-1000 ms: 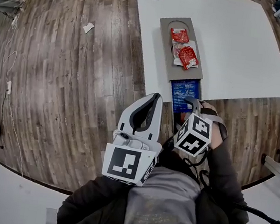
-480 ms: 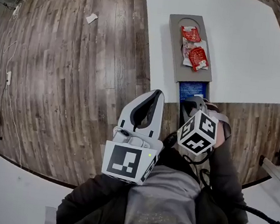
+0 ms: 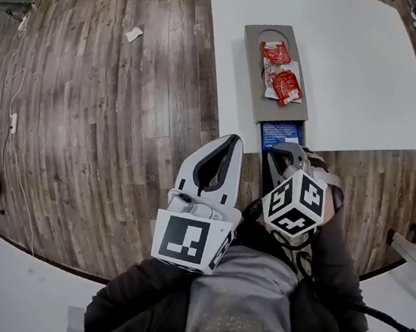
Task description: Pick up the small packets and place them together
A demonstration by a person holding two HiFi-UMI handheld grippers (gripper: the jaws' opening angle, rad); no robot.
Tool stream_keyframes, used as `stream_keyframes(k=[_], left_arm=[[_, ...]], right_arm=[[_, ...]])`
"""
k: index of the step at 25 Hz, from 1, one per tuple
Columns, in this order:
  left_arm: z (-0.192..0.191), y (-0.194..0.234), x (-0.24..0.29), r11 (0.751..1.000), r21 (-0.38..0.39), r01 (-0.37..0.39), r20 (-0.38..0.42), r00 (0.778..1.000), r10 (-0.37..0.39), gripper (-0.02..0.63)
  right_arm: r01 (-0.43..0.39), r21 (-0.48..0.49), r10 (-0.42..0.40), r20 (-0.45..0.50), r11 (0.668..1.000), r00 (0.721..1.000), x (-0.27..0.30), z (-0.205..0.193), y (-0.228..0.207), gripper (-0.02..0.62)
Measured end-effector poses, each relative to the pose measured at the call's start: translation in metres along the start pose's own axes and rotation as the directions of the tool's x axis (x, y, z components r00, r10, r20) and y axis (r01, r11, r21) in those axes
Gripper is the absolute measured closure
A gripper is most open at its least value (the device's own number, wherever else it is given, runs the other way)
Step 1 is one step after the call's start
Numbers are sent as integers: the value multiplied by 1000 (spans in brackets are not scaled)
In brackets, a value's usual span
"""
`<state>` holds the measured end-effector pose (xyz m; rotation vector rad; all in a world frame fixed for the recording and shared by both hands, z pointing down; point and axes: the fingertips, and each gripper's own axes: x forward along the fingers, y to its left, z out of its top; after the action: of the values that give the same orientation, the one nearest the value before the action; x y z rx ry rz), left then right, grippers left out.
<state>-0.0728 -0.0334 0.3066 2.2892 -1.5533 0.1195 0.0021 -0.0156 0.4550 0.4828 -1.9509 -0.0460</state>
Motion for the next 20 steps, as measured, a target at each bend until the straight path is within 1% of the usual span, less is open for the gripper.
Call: stream_keyframes(k=[2,4,5,7,12,13,16,20], left_arm=[[1,-3,0,1000,2,5,0,1000,-5,606],[1,-5,0,1000,3,12,1,1000,-12,605],[0,-6,0,1000,4,15,1,1000,-15,604],[0,-7,0,1000,4,18,0,1000,-18,606],[1,-3,-1,1000,3,13,6,1000,-13,606],[1,-1,-2,1000,2,11,7,1000,-11,605],[2,4,-4,1000,-2,6,9,1000,-6,604],[1,1,-6,1000,0,20,4,1000,-20,604]], right_arm=[[79,-31,-78,21,996,997,-5,4,-7,585],[158,-73,-157,24,985,987,-7,5,-14,499],[181,-91,-179,22,979,984,-7,4,-15,463],[194,-113,-194,13,974,981,-4,3,-16,449],[197,-182,-207,-35,963,978,6,0,-12,453],[196,-183,-206,-37,963,978,7,0,-11,466],[191,-171,-199,-30,967,980,6,3,-5,579],[211,-150,-215,-15,966,976,-3,6,-4,591]])
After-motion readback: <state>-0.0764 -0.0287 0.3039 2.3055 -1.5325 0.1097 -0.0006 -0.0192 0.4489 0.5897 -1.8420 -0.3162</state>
